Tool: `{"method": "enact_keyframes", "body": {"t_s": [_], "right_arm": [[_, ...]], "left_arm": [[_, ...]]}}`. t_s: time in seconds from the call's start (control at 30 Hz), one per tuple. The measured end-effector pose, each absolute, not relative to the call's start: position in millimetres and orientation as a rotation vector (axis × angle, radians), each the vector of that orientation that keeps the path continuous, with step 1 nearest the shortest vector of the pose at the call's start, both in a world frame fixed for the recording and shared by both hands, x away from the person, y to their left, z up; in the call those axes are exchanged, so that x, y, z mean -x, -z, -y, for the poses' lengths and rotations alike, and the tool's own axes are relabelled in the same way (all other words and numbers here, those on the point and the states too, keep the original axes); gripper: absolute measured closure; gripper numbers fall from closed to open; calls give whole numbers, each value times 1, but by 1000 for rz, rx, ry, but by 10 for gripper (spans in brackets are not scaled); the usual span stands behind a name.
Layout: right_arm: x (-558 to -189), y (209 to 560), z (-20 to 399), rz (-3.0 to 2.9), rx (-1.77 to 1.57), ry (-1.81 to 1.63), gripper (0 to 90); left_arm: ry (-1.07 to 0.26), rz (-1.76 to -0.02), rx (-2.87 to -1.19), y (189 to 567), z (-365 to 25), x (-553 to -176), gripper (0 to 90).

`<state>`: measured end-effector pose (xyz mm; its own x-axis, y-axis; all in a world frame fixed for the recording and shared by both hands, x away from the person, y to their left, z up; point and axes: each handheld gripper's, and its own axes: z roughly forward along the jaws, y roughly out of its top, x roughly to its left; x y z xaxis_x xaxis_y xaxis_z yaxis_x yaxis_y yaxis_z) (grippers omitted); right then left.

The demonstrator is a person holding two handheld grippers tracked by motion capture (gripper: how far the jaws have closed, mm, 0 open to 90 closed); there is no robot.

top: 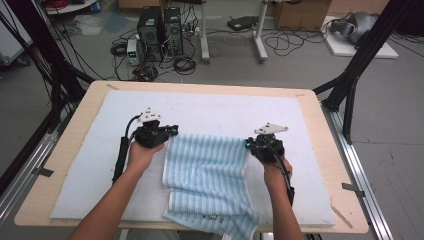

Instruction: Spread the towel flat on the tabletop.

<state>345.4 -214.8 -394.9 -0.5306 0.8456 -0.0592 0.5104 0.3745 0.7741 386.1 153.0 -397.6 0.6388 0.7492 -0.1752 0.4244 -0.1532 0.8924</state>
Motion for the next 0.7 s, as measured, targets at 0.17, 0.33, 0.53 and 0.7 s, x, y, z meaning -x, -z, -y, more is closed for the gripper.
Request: {"method": "enact_keyframes", "body": {"t_s": [0.17,0.33,0.53,0.7], "right_arm": [[-368,387,220,-2162,-1186,-1005,830],[-391,380,227,-2115,-1199,-1019,830],[-424,383,228,-2062,-1237,-1041,833],[-444,388,219,-2037,-1278,-1015,822]], "left_arm": [[-365,-973,-1748,381,-149,-409,896],[-408,-1034,-1718,374,-153,-431,896],[-439,-1077,-1679,379,-162,-453,896],[-453,-1079,-1689,390,-162,-460,896]]}}
